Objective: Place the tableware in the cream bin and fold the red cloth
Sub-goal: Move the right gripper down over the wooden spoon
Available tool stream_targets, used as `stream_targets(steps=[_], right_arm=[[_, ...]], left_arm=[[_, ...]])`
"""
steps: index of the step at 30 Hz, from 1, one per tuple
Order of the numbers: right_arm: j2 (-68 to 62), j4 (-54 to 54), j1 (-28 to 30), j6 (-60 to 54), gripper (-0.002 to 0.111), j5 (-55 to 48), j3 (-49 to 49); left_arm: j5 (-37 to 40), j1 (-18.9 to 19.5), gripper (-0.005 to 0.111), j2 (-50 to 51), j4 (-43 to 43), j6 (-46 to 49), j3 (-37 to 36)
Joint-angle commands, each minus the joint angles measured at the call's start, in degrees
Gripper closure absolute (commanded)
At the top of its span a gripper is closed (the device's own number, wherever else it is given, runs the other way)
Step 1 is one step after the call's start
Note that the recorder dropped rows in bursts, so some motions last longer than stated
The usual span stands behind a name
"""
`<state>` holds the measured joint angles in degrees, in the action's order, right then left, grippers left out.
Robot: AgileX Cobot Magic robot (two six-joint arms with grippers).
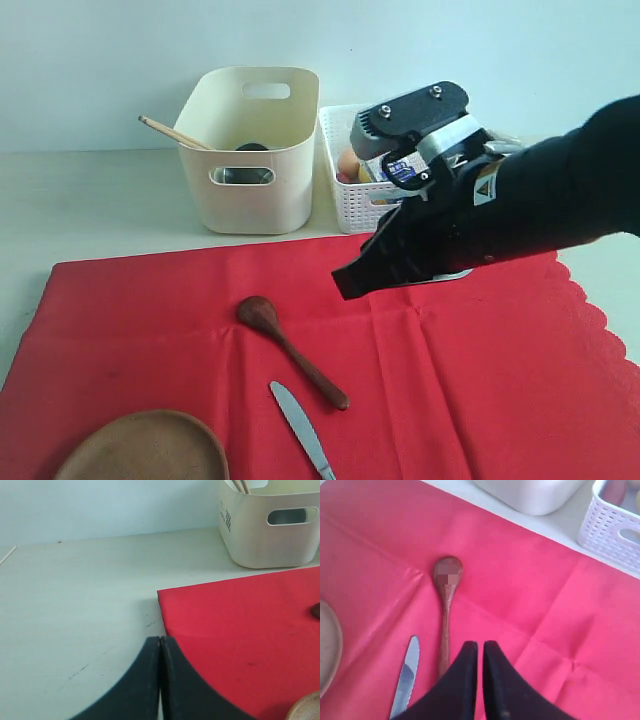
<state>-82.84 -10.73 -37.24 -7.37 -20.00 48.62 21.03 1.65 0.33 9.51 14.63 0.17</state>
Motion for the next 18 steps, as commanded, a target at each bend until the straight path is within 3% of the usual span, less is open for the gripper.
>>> stream_targets(steps=[1,18], right_arm=[[-4.6,0.2,-0.1,-1.5,0.093,-3.9,4.1],[-32.0,0.1,-0.4,-5.1,0.070,-11.9,23.5]], left_arm=[[-0.5,-0.3,0.107,-0.3,-0.2,0.0,-0.2],[-0.5,-0.3,0.107,-0.3,-0.2,0.0,-0.2]])
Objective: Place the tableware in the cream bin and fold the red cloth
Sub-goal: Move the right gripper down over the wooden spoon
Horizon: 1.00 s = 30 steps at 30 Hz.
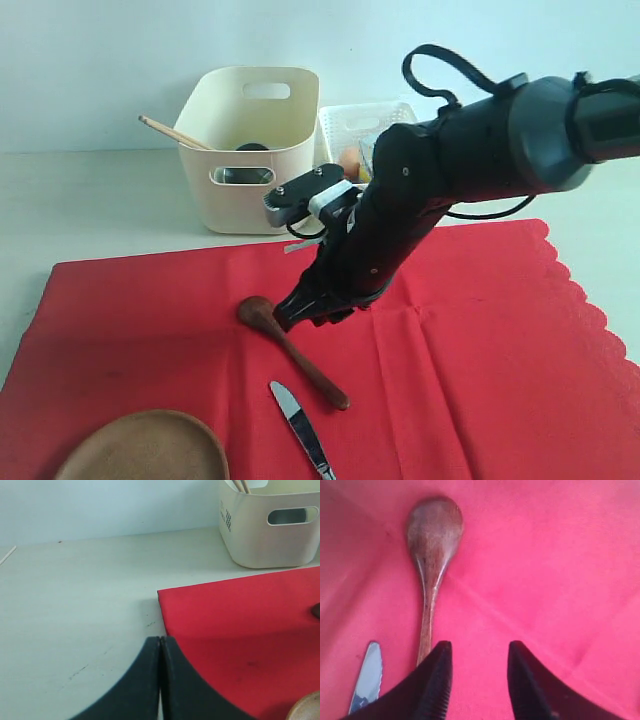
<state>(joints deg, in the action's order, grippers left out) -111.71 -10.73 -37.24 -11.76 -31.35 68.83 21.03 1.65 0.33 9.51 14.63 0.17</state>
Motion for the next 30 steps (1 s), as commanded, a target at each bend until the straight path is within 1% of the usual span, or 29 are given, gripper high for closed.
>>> stream_targets(steps=[1,5,9,22,23,27,30], right_arm=[[-3.6,0.2,-0.8,-0.9,0.070,-0.8,3.9],[-4.4,0.5,-4.8,-2.9,0.070,-1.4,5.4],[-4.4,1.4,-6.5,-3.4,0.070,-1.0,5.4],[-8.6,2.3,-6.4,-3.2,0.070,2.7,5.4],[-8.6,2.3,-6.4,-3.2,0.070,2.7,5.4],[-9.1,2.3,-6.4,-3.1,0.079,2.7,5.4],[-10.1,2.7,-6.4,-3.1,0.080,2.9,5.4]], left_arm=[[-0.5,-0.3,0.107,-0.3,-0.2,0.0,-0.2],[-0.5,-0.3,0.107,-0.3,-0.2,0.0,-0.2],[-0.5,-0.3,0.107,-0.3,-0.2,0.0,-0.2],[-0.5,-0.3,0.107,-0.3,-0.2,0.0,-0.2],[-0.5,-0.3,0.107,-0.3,-0.2,0.0,-0.2],[-0.5,-0.3,0.107,-0.3,-0.2,0.0,-0.2],[-0.5,-0.3,0.107,-0.3,-0.2,0.0,-0.2]])
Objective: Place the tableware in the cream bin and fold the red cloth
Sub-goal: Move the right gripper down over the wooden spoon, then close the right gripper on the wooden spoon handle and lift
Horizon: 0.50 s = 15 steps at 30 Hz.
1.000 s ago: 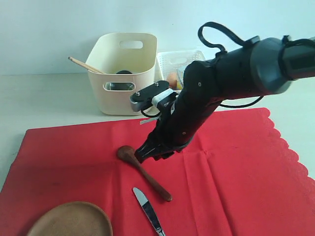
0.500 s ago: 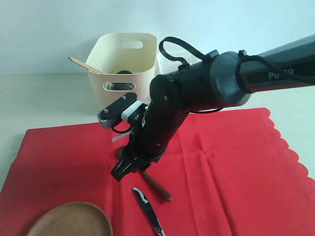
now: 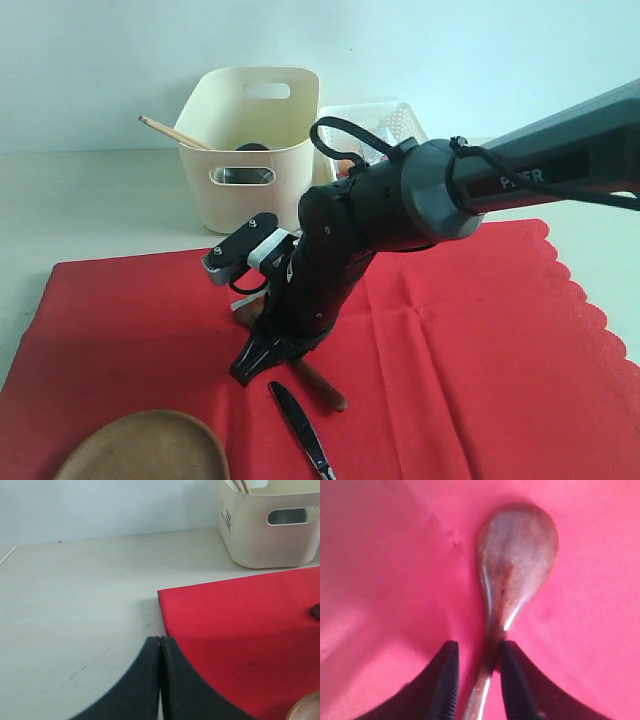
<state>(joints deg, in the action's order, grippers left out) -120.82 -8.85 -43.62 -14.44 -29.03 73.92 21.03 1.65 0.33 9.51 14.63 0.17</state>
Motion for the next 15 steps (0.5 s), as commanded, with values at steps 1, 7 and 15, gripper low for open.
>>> stream_targets(steps=[1,7,15], right_arm=[[-1.2,1.2,-0.1,-0.4,0.080,0.6,0.3],[-1.3,2.8,-0.1,-0.4,0.104,2.0,0.3],[0.0,3.6,-0.1,-0.4,0.108,3.9,0.3]], left_arm=[[-0.5,-0.3,0.107,-0.3,-0.2,0.0,-0.2],[-0.5,-0.3,0.107,-0.3,-0.2,0.0,-0.2],[-0.5,-0.3,0.107,-0.3,-0.2,0.0,-0.2]])
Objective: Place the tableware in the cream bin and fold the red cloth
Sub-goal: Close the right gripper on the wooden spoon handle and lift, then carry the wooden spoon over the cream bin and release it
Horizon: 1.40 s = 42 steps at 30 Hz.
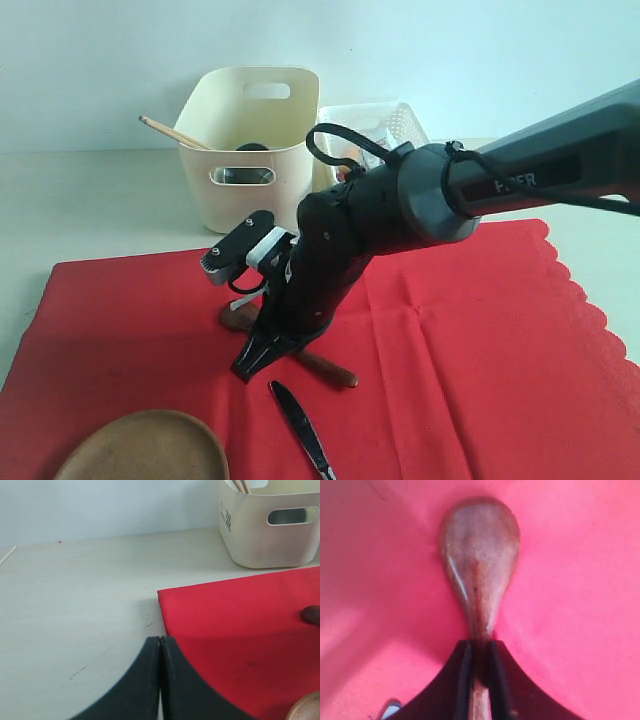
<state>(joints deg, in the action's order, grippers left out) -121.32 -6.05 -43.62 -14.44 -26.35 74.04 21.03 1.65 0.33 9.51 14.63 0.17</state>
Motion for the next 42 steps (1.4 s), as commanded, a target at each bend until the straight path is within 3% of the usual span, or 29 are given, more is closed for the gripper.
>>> stream_targets(steps=[1,23,42], right_arm=[[0.8,0.6,-0.1,-0.4,0.108,1.4,0.2],[6.8,0.4,-0.1,-0.4,0.108,4.2,-0.2],[21.6,1.6,1.9,-0.9,0.108,33.4,-4.5]], left_arm=[[-0.5,-0.3,0.107,-0.3,-0.2,0.0,-0.2],[-0.5,-0.3,0.107,-0.3,-0.2,0.0,-0.2],[-0.5,-0.3,0.107,-0.3,-0.2,0.0,-0.2]])
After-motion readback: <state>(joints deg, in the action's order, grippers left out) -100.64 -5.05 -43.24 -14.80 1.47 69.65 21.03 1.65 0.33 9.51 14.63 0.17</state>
